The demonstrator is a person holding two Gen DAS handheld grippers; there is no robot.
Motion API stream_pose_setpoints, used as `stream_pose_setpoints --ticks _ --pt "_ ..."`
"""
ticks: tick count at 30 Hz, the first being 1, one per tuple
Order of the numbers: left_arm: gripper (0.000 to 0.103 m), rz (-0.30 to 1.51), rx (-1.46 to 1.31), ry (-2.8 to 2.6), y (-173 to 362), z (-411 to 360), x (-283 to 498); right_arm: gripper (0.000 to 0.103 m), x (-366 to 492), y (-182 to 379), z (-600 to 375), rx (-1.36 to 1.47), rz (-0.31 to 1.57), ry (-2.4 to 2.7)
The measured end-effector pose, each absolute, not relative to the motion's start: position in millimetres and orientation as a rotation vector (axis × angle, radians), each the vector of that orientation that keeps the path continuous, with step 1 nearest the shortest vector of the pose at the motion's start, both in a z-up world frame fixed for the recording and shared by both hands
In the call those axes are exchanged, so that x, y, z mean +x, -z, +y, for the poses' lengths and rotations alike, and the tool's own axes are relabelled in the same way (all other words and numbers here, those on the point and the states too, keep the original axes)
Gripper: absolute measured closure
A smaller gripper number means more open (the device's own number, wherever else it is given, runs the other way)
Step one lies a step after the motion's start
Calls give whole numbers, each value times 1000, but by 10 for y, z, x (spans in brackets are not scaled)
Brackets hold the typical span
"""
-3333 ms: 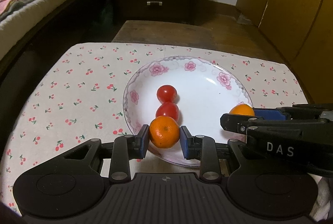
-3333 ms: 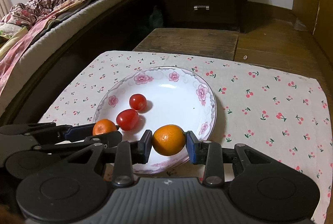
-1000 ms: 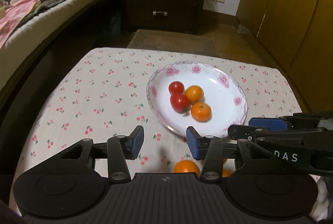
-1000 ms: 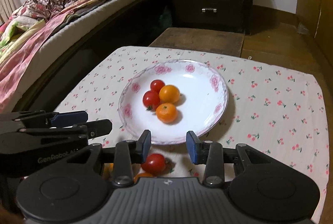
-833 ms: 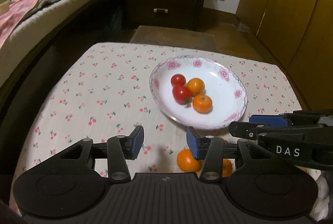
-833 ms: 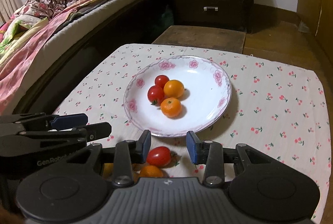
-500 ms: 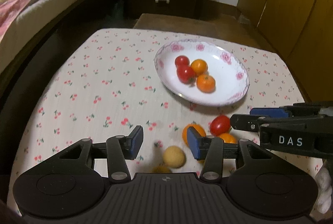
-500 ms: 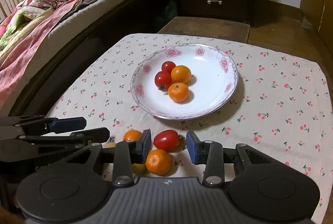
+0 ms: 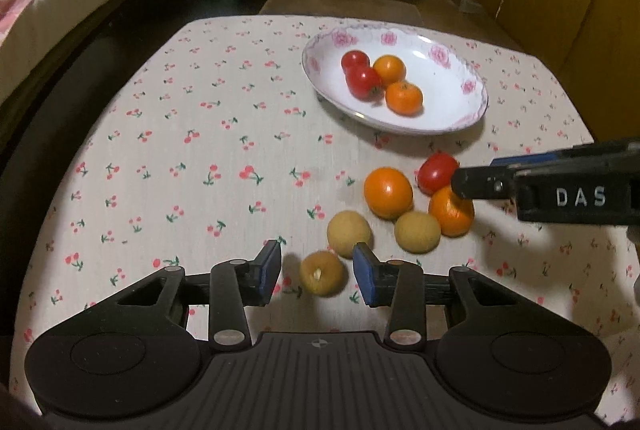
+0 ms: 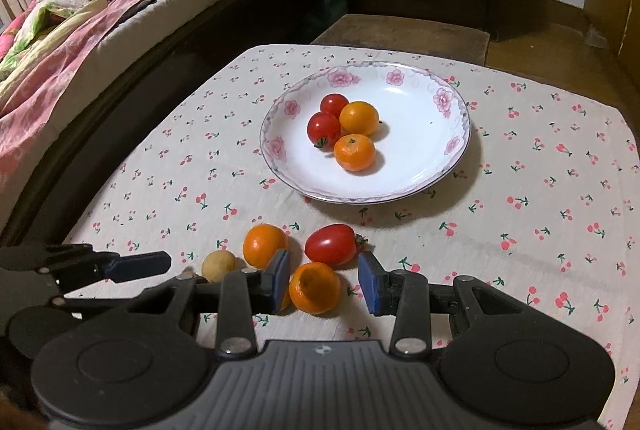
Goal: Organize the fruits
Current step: 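Move both open grippers back from the bowl to the fruit pile, then close the left gripper on a tan round fruit while the right gripper closes on a mandarin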
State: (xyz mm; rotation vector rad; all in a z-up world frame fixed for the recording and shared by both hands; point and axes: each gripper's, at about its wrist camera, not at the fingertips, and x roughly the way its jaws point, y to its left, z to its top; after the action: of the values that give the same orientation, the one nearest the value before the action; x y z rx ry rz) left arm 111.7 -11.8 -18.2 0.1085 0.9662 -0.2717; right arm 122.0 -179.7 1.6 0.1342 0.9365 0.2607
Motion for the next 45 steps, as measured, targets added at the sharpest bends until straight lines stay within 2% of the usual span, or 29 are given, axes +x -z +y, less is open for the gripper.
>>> stream_pose_setpoints --ticks 6,15,36,39,45 --pt "58 982 130 262 271 -123 1117 65 1238 39 -1773 130 953 -266" --pt "70 981 121 282 284 -145 1145 65 1293 106 -1800 144 971 -257" --pt "70 996 116 306 281 -186 1142 64 1350 273 -1691 146 1015 -276" --pt "70 998 110 307 278 -184 1147 69 1342 267 -1703 153 1020 -275" --pt "71 989 114 311 254 -159 1114 70 1250 228 -1746 121 1026 -256"
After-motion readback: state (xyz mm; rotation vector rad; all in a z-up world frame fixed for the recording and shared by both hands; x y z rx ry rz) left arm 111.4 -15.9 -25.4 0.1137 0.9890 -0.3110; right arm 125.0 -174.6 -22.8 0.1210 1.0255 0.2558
